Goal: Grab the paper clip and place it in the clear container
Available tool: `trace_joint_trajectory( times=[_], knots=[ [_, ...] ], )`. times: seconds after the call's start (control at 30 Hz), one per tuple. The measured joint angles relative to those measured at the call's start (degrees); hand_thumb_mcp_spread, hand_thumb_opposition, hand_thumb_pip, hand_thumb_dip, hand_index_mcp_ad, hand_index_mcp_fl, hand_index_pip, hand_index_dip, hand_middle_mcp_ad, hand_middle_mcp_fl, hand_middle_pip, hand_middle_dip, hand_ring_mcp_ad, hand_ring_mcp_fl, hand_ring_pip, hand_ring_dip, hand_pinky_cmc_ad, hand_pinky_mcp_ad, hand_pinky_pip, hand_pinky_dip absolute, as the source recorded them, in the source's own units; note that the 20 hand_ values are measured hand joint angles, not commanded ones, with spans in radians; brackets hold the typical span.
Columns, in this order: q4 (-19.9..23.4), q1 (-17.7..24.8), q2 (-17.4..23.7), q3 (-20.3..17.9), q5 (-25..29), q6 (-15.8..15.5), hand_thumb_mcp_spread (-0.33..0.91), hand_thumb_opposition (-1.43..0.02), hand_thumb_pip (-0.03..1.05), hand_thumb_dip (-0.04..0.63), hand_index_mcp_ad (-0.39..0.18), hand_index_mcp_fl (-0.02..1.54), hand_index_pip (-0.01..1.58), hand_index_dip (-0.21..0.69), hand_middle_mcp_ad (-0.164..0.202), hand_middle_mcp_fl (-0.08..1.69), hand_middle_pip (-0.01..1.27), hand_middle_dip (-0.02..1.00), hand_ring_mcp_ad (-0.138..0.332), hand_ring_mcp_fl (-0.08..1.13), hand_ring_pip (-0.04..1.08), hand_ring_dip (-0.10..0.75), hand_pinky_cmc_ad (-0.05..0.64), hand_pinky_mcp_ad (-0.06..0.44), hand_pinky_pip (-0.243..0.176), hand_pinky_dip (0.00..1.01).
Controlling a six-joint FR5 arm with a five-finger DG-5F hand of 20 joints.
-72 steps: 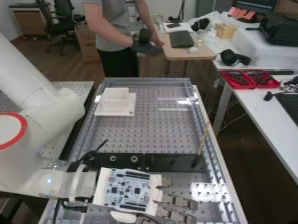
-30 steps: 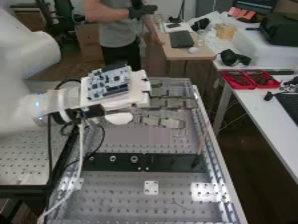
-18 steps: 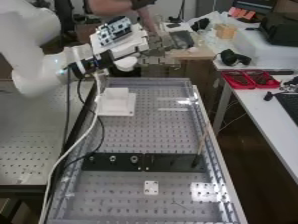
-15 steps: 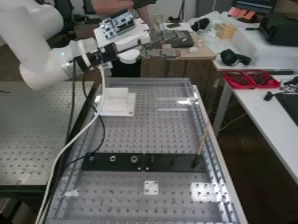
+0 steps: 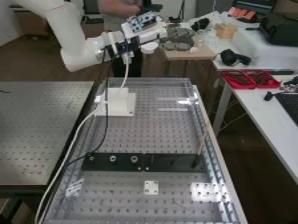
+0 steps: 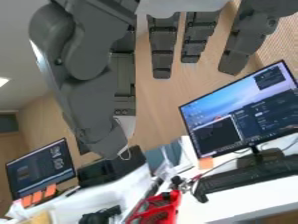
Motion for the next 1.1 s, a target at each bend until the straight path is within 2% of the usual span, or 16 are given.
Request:
trace_joint_trajectory(
  times=[0.13, 0.3, 0.5, 0.77, 1.1],
  knots=[
    [-0.58, 1.25, -2.23, 1.1, 3.91, -0.36, 0.54, -0.93, 0.58, 0.298, -0.152, 0.55, 1.43, 0.147, 0.075, 0.19, 0.13, 0.17, 0.099, 0.02, 0.1, 0.087, 0.325, 0.272, 0.021, 0.19],
    [-1.35, 2.4, -5.07, 1.6, 11.46, -0.78, 0.55, -0.93, 0.58, 0.298, -0.152, 0.55, 1.43, 0.15, 0.077, 0.19, 0.12, 0.17, 0.101, 0.01, 0.1, 0.089, 0.325, 0.272, 0.017, 0.19],
    [-3.39, 2.64, -8.19, 2.43, 16.27, 0.07, 0.54, -0.93, 0.58, 0.298, -0.152, 0.55, 1.43, 0.15, 0.077, 0.2, 0.12, 0.17, 0.101, 0.01, 0.1, 0.089, 0.325, 0.272, 0.021, 0.19],
    [-6.97, 3.05, -12.68, 5.56, 19.42, 1.7, 0.55, -0.93, 0.58, 0.298, -0.152, 0.55, 1.42, 0.147, 0.077, 0.2, 0.13, 0.17, 0.101, 0.01, 0.1, 0.089, 0.325, 0.276, 0.021, 0.19],
    [-11.03, 3.6, -15.75, 8.83, 19.52, 2.52, 0.54, -0.93, 0.58, 0.298, -0.152, 0.55, 1.43, 0.147, 0.077, 0.2, 0.12, 0.17, 0.101, 0.01, 0.1, 0.087, 0.325, 0.276, 0.021, 0.19]
  ],
)
